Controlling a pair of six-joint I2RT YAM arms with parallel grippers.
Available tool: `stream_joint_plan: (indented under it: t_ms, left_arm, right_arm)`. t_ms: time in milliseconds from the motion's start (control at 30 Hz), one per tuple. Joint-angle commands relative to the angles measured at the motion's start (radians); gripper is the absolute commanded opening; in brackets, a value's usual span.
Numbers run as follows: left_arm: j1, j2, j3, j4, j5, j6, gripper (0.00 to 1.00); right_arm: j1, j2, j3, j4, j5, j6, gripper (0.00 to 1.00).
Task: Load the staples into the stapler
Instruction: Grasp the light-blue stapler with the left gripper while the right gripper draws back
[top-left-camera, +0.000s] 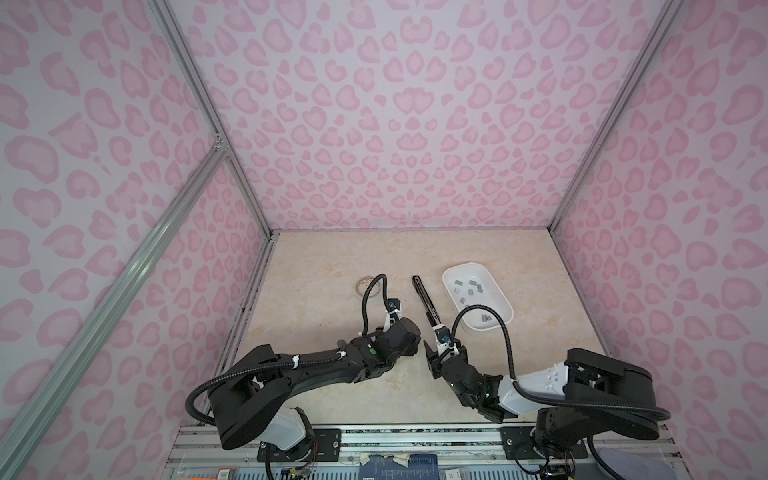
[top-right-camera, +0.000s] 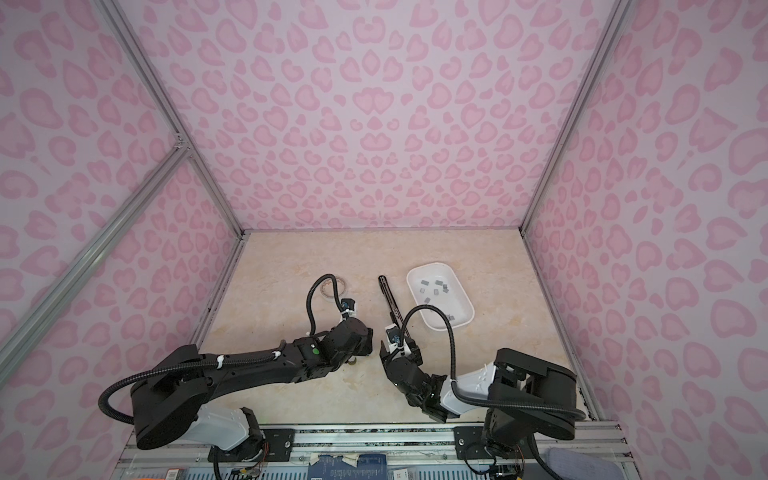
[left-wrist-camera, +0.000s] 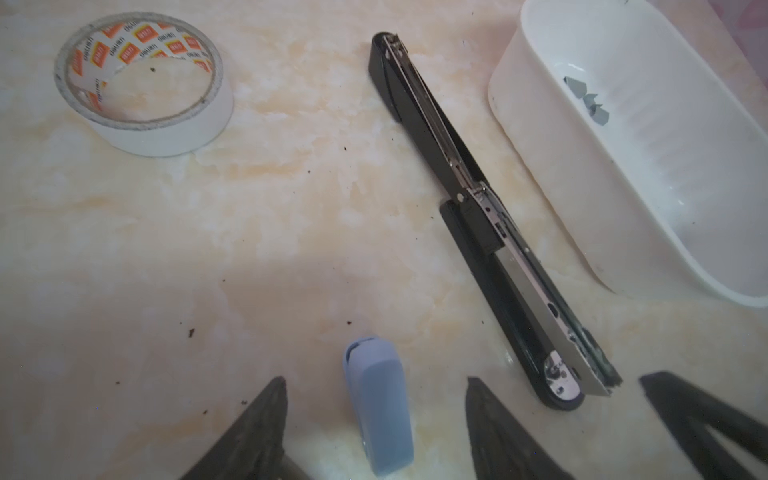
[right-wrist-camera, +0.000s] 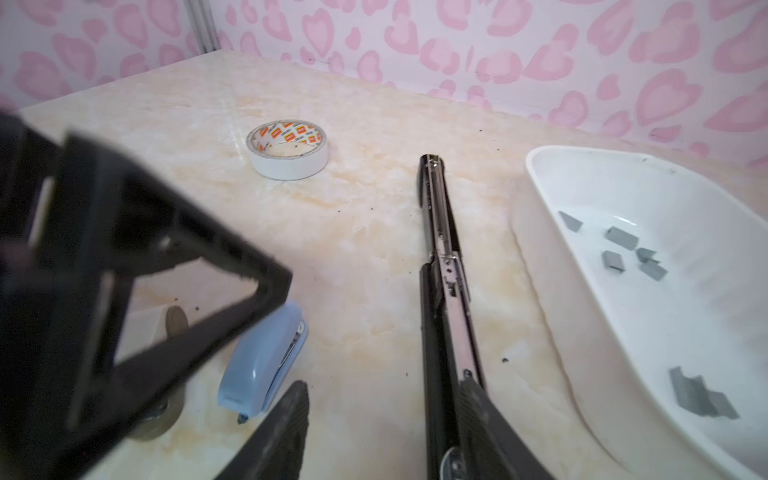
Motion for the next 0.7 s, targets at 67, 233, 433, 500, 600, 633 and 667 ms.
stream_joint_plan:
  t_ms: [67,233,433,500,600,633,667]
  left_arm:
    - [-0.022,0.053,0.045,-0.045,-0.031,-0.037,0.68]
    - [-0.025,0.114,0.079,-0.065,-0.053,-0.044,0.65]
    - [-0.025,0.177,0.124,-0.101,-0.081,-0.042,0.61]
    - [-0.026,0.19,0.142,-0.114,-0.084,-0.037,0.59]
    - [-0.026,0.209,0.148,-0.116,-0.09,-0.045,0.58]
    - [-0.026,0.218,0.159,-0.122,-0.098,-0.045,0.57]
    - [-0.025,0.225,0.172,-0.133,-0.104,-0.042,0.56]
  right_arm:
    - [-0.005,-0.131,0.022,-0.303,0.12,0.02,0.6]
    - [-0.025,-0.273,-0.029,-0.388,0.125,0.098,0.61]
    - [-0.049,-0.436,-0.099,-0.432,0.086,0.113,0.62]
    - [-0.06,-0.473,-0.11,-0.441,0.059,0.115,0.62]
    - [-0.077,-0.485,-0.109,-0.439,0.019,0.111,0.63]
    - [-0.083,-0.476,-0.108,-0.426,-0.005,0.102,0.63]
    - [-0.09,-0.462,-0.099,-0.423,-0.029,0.094,0.63]
